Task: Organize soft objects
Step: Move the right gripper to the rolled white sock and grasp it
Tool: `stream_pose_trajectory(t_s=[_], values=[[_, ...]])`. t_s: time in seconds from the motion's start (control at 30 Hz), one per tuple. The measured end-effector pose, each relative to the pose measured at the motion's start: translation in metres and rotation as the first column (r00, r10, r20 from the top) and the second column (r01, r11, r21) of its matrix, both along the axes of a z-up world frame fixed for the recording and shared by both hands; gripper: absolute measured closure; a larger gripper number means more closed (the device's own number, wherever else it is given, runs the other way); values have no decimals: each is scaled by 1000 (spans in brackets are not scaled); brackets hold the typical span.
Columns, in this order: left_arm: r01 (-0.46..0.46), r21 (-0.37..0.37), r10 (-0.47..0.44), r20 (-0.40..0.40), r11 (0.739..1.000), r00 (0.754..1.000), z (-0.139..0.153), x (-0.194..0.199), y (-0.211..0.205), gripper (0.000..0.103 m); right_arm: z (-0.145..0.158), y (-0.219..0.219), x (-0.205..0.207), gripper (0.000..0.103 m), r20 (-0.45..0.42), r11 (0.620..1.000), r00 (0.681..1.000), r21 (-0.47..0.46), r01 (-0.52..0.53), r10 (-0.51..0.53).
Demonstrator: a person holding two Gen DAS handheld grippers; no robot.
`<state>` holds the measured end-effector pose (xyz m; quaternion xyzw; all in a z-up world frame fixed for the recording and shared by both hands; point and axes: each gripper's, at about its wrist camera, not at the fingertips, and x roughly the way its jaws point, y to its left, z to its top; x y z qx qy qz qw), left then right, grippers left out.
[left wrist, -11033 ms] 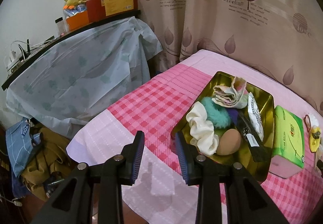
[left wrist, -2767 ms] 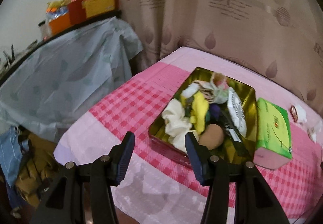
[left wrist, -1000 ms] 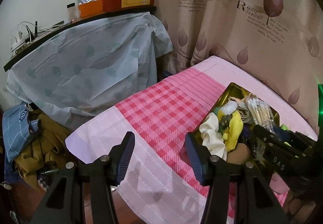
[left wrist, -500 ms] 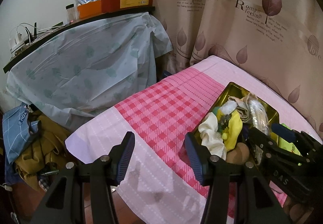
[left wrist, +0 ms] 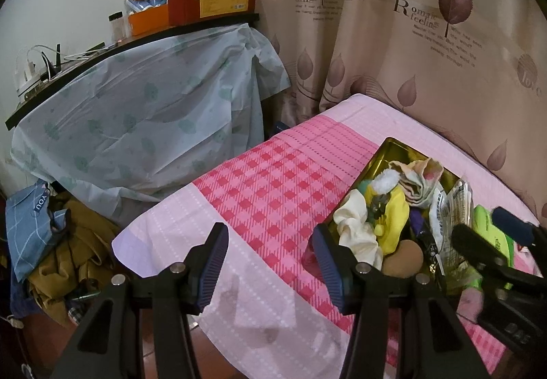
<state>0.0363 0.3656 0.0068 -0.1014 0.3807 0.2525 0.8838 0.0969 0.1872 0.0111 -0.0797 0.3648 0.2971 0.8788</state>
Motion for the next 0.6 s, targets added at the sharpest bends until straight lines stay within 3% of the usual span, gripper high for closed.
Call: stream_pose_trajectory(t_s=[0.33,0.6], values=[[21,42,-20,-12,999,1000,-1,-1,-9,50,6,-65,-21,25,21,996,996,19,88,-88],[36,70,-34,-17,997,999,-1,-2,-15,50,-8,-169,-16,25,9,958,958,-27,285,-285]])
